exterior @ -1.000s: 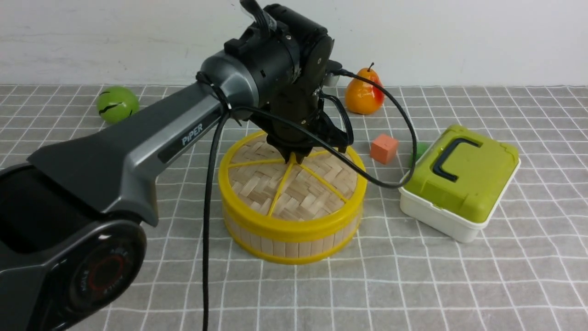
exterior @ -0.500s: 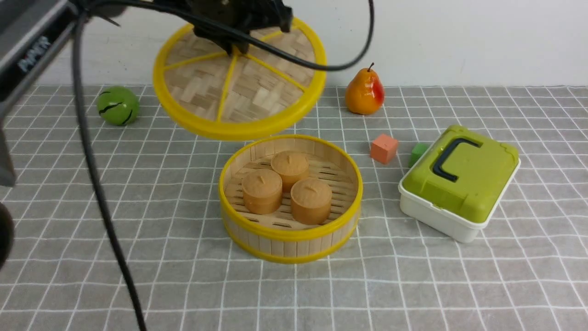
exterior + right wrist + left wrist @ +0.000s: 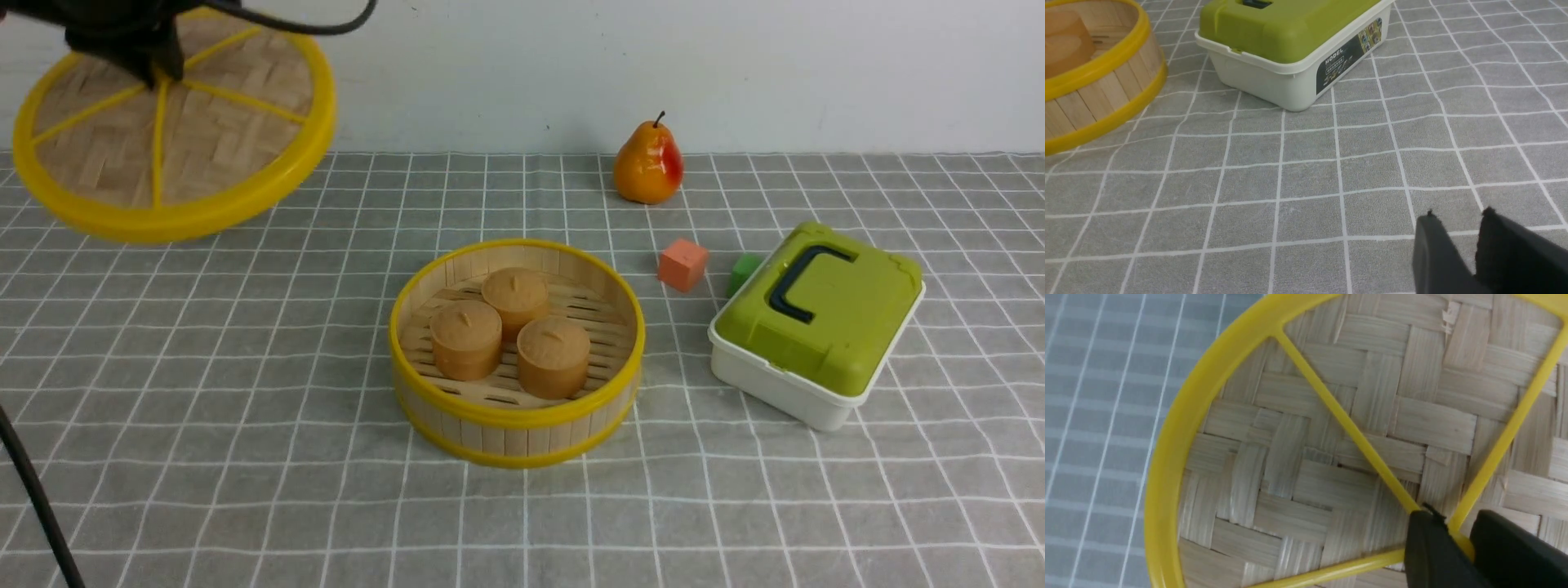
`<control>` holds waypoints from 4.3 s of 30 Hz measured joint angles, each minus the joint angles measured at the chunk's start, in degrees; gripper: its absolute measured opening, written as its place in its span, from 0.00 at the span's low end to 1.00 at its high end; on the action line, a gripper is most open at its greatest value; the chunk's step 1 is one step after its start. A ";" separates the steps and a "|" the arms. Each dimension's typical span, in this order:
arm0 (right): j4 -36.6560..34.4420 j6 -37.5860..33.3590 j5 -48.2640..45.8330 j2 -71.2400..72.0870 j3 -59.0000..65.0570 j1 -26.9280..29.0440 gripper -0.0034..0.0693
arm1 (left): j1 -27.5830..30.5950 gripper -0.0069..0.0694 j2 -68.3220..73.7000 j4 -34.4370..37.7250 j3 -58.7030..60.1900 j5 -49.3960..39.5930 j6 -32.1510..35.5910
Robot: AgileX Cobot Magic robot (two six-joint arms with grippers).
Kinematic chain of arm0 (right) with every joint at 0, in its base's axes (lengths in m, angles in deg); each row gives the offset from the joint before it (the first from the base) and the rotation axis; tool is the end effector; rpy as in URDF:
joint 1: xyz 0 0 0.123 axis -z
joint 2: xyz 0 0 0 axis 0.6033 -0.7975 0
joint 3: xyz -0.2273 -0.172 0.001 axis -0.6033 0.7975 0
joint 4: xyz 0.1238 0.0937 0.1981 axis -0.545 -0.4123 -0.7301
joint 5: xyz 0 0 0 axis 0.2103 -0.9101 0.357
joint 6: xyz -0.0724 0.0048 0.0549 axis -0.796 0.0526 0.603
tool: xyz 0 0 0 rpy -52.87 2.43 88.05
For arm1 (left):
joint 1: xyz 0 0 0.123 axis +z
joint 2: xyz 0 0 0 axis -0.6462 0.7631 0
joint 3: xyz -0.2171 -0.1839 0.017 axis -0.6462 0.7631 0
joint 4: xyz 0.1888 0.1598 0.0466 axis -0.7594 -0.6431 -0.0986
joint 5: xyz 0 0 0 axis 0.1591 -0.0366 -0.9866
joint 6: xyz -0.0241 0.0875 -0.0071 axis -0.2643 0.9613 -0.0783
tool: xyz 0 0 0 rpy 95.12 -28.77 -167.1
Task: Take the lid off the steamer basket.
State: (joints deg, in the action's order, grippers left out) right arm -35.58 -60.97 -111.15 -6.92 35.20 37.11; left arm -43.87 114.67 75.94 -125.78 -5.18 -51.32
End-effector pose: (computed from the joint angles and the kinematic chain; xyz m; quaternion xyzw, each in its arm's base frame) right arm 0.0517 0.0025 0.1731 0.0572 0.8067 0.0585 0.5853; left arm 0.4207 -0.0168 0.3945 -0.0865 0.9462 0.0090 0.3118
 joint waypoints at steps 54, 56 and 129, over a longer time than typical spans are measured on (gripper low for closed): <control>0.00 0.00 0.00 0.00 0.00 0.00 0.31 | 0.65 0.07 -95.75 20.94 90.05 45.59 20.62; 0.00 0.00 0.00 0.00 0.00 0.00 0.31 | 0.65 0.07 -101.15 21.66 94.01 45.35 21.60; 0.00 0.02 -0.02 0.01 0.00 0.00 0.38 | -3.64 0.08 -110.36 3.39 123.75 48.75 5.04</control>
State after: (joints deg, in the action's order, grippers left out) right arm -35.58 -60.95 -111.17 -6.90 35.20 37.11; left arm -47.51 4.31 79.34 -2.03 43.57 -46.28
